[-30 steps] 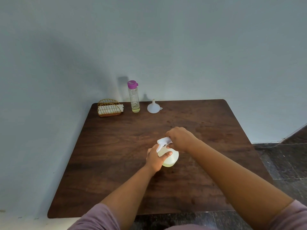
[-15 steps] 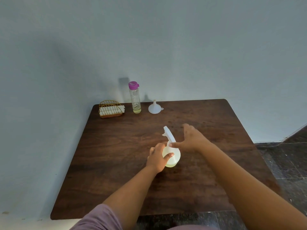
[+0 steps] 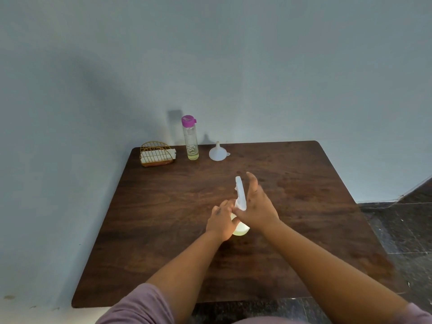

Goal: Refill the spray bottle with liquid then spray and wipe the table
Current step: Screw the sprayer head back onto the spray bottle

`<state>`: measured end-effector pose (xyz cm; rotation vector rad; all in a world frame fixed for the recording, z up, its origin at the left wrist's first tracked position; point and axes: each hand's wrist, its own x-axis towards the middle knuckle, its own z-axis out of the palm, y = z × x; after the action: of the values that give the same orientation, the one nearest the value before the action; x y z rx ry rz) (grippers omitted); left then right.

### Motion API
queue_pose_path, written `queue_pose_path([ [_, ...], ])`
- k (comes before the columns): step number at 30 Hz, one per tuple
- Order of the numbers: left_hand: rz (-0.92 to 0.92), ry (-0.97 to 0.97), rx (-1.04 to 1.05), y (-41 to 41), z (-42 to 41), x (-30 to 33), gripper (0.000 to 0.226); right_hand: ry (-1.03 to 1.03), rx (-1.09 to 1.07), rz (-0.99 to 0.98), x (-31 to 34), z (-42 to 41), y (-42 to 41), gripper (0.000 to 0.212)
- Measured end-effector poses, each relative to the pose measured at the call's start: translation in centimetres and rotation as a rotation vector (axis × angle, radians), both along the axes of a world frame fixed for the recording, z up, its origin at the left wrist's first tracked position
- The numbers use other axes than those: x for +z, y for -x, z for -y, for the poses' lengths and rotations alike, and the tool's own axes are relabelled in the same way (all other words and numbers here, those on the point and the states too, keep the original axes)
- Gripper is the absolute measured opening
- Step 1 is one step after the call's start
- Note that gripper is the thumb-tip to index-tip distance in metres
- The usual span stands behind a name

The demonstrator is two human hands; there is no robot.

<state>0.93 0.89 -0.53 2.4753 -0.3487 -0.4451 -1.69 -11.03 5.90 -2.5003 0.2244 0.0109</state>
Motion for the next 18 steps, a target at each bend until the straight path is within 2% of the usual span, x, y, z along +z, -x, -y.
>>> queue_pose_path([
  [2, -0.009, 0.000, 0.000, -0.2, -0.2, -0.1, 0.054, 0.056, 0.052, 0.049, 0.8, 0.8, 0.0, 0.129],
  [4, -0.003, -0.012, -0.004, -0.4, -0.2, -0.3, 0.055, 0.276, 0.247, 0.053, 1.9, 1.7, -0.4, 0.123],
  [6, -0.007, -0.009, 0.001, -0.3, -0.2, -0.4, 0.057, 0.585, 0.497, 0.064, 2.8, 2.2, -0.9, 0.089],
  [8, -0.009, -0.007, 0.000, -0.2, 0.0, -0.5, 0.057, 0.834, 0.651, 0.096, 3.1, 2.0, -1.3, 0.051],
  [10, 0.001, -0.005, -0.001, -0.2, 0.1, -0.6, 0.056, 1.008, 0.716, 0.087, 3.1, 0.9, -1.5, 0.037],
  [12, 0.013, -0.004, 0.006, -0.2, 0.2, -0.6, 0.054, 1.085, 0.722, 0.065, 3.5, -0.1, -1.9, 0.026],
  [14, 0.019, -0.006, 0.012, -0.1, 0.2, -0.6, 0.054, 1.065, 0.671, 0.006, 4.1, -0.7, -2.3, 0.016],
  [18, 0.004, 0.005, 0.031, -0.2, 0.2, -0.9, 0.056, 0.954, 0.569, -0.124, 4.5, -1.4, -3.1, 0.016],
])
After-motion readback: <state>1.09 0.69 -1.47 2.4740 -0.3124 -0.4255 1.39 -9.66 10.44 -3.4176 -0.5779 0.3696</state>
